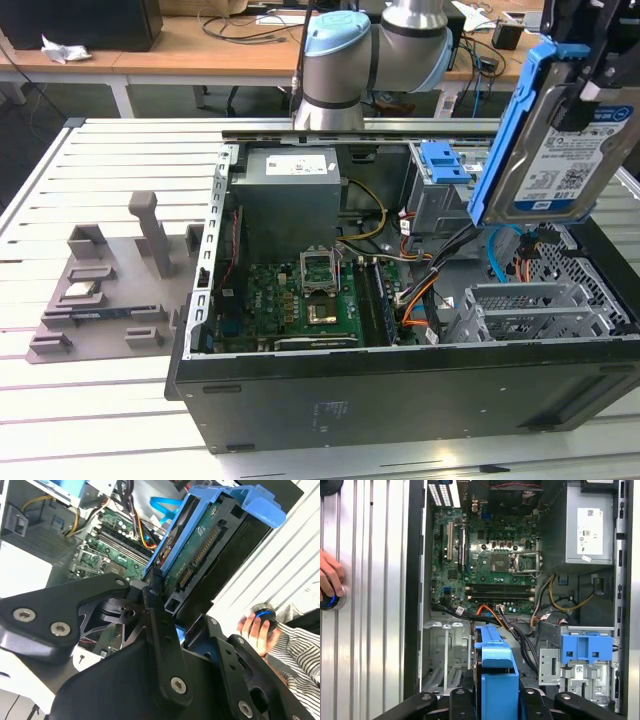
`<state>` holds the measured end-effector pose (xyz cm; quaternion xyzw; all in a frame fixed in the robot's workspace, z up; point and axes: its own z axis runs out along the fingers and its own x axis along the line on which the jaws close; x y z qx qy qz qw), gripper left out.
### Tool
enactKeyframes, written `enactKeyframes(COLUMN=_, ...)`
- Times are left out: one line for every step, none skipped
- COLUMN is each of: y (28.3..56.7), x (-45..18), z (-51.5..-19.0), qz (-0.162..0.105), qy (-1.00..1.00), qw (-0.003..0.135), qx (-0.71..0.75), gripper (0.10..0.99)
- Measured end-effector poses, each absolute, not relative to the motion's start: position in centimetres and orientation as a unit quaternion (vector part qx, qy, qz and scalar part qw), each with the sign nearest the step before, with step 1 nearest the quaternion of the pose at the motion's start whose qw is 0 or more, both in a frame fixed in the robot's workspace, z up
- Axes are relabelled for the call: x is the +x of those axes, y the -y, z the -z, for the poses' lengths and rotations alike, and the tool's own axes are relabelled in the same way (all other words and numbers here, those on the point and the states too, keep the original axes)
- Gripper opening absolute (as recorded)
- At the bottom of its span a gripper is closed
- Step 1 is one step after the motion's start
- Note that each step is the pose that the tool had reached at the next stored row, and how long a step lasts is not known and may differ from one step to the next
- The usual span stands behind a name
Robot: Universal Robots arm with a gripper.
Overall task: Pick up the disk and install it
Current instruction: 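Pick up the disk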
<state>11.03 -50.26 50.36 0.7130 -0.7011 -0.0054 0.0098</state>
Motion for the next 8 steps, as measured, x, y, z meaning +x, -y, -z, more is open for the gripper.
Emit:
enactKeyframes(y=50.6, x=11.0, z=-50.4, qz=0.005, qy=0.701, qw=0.010, qx=0.713, gripper=0.365)
enactKeyframes(y=50.8, x=11.0, z=-50.3, qz=0.005, qy=0.701, qw=0.010, qx=0.713, gripper=0.365)
enactKeyframes(y=51.2, x=11.0, z=-50.3, qz=0.005, qy=0.701, qw=0.010, qx=0.713, gripper=0.365)
enactKeyframes(y=51.5, x=11.0, z=-50.3, qz=0.005, qy=0.701, qw=0.010, qx=0.713, gripper=0.365)
enactKeyframes(y=51.8, x=11.0, z=-50.3, qz=0.006, qy=0.701, qw=0.010, qx=0.713, gripper=0.365)
enactKeyframes(y=52.1, x=11.0, z=-50.3, qz=0.006, qy=0.701, qw=0.010, qx=0.713, gripper=0.365)
enactKeyframes(y=52.5, x=11.0, z=-50.3, qz=0.006, qy=0.701, qw=0.010, qx=0.713, gripper=0.365)
enactKeyframes(y=52.7, x=11.0, z=-50.3, qz=0.006, qy=0.701, qw=0.010, qx=0.713, gripper=0.365)
